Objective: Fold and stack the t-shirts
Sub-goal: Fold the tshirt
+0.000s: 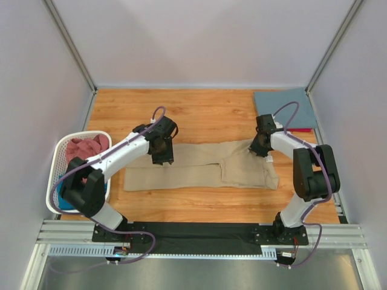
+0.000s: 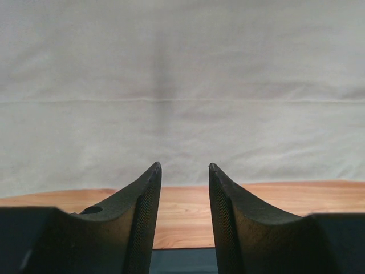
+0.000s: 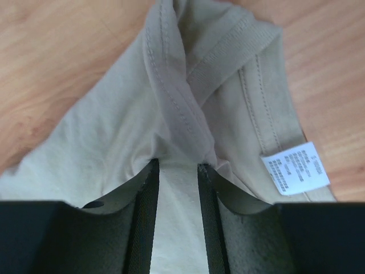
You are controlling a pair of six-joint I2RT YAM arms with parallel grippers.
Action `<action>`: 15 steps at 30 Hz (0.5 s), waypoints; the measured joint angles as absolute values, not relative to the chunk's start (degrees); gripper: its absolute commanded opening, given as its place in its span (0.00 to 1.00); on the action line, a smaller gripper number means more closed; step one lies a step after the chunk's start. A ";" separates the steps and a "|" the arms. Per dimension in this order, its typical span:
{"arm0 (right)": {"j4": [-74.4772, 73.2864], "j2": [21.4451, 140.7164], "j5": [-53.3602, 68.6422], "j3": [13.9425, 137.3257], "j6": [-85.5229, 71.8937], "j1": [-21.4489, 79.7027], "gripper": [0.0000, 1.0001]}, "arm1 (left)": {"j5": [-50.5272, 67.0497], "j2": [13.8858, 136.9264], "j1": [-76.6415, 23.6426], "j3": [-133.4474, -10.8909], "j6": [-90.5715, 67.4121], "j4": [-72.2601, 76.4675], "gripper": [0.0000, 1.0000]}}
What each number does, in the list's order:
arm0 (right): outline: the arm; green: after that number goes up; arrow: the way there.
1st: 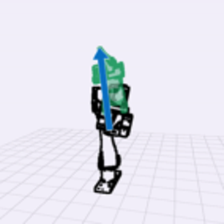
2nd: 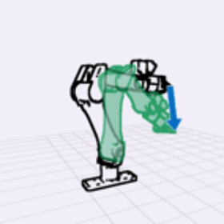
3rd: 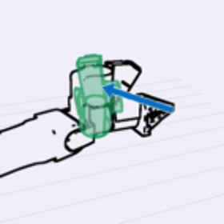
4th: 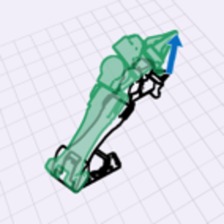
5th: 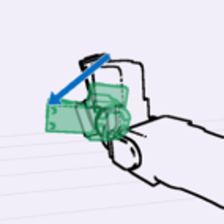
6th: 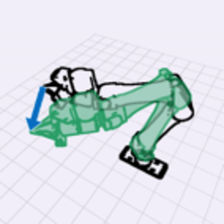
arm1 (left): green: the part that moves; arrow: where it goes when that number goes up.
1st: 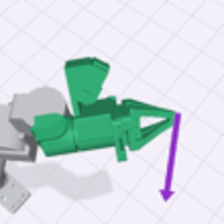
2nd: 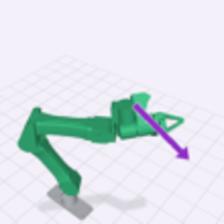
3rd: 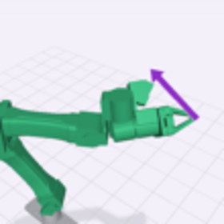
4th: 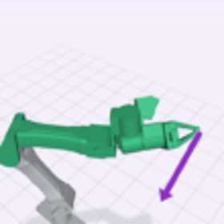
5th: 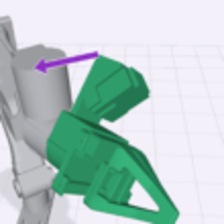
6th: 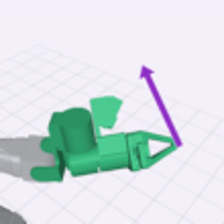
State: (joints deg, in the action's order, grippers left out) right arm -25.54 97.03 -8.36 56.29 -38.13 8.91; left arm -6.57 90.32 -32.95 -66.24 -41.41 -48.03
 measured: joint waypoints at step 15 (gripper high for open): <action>-27.77 117.40 -2.90 82.96 -31.38 12.38 0.36 | -8.45 82.65 -35.35 -52.18 -41.25 -48.93 0.47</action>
